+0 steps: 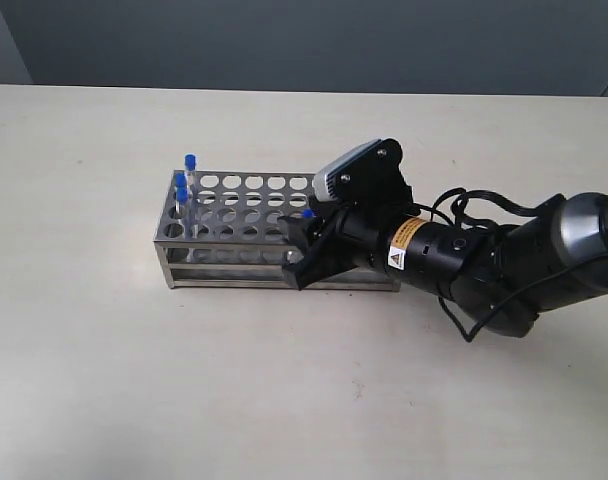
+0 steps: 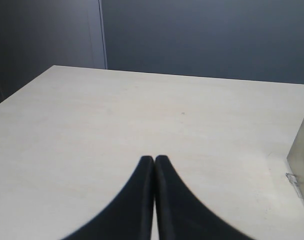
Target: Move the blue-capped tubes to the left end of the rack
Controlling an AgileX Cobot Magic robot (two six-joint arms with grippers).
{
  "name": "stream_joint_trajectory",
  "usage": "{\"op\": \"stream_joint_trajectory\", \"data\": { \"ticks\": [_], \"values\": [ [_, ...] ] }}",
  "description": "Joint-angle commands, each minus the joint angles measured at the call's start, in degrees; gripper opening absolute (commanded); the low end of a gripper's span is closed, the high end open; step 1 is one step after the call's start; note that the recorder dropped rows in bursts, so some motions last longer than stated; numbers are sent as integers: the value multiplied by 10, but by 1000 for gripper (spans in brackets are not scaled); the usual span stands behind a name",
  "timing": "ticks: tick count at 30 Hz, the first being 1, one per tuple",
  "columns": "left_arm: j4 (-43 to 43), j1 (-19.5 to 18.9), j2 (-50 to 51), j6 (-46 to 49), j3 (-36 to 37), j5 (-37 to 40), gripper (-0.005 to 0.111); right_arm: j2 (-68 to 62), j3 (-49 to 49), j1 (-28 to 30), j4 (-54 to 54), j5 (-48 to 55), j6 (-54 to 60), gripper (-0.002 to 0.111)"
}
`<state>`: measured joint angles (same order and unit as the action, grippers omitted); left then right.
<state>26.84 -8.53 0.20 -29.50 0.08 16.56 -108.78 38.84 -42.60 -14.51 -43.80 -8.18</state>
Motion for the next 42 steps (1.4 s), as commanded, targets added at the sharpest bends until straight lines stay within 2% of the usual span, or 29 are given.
{"op": "stream_joint_trajectory", "data": {
  "ticks": [1, 3, 4, 12, 19, 27, 35, 42],
  "values": [
    [0, 1, -2, -1, -1, 1, 1, -1, -2, 3, 5, -5, -10, 23],
    [0, 1, -2, -1, -1, 1, 1, -1, -2, 3, 2, -6, -10, 4],
    [0, 1, -2, -1, -1, 1, 1, -1, -2, 3, -3, -15, -10, 0],
    [-1, 1, -2, -1, -1, 1, 1, 56, 0, 3, -19, -27, 12, 0],
    [-1, 1, -2, -1, -1, 1, 1, 112, 85, -2, -95, 45, -20, 0],
    [-1, 1, -2, -1, -1, 1, 1, 90, 168, -40, -178, 60, -113, 0],
    [-1, 1, -2, -1, -1, 1, 1, 41, 206, -84, -184, 77, -119, 0],
    [-1, 1, -2, -1, -1, 1, 1, 4, 221, -90, -186, 74, -124, 0]
  ]
}}
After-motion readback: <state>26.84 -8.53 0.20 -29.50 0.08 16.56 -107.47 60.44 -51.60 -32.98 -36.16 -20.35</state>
